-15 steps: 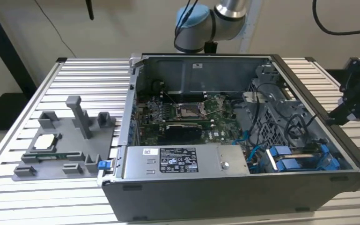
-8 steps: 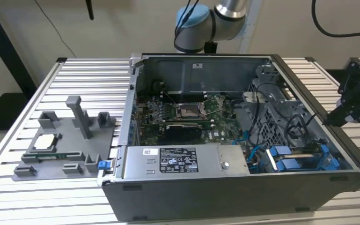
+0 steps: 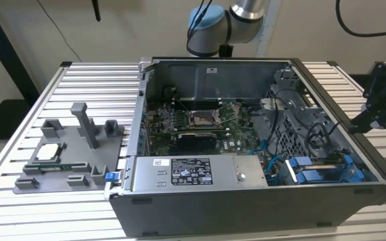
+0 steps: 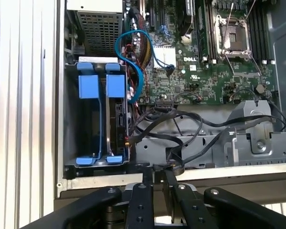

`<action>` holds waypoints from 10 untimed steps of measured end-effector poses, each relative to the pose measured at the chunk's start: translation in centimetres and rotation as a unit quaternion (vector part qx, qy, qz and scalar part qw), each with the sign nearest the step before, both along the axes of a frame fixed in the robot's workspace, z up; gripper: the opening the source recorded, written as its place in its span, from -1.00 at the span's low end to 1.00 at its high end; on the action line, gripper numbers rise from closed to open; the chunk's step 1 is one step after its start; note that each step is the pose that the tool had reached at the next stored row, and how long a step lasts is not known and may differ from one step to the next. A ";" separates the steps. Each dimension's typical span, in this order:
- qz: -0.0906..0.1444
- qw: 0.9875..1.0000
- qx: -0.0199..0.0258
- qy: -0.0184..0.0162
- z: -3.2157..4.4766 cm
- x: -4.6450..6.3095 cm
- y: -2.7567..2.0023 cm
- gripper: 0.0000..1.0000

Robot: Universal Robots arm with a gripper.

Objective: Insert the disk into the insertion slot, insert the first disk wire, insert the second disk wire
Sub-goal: 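Insert the first disk wire, then insert the second disk wire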

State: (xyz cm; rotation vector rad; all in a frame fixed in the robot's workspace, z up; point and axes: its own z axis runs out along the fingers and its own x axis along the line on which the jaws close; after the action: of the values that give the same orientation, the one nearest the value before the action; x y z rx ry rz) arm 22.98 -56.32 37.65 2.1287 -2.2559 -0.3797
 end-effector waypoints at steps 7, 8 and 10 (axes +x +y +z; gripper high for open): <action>-0.006 1.000 0.000 0.000 -0.34 0.0 0.03 1.00; -0.007 1.000 0.000 0.000 -0.40 0.0 0.03 1.00; -0.009 1.000 0.000 0.000 -0.46 0.0 0.03 1.00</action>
State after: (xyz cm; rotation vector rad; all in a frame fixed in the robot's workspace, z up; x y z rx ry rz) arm 22.98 -56.29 37.18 2.1093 -2.2770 -0.3799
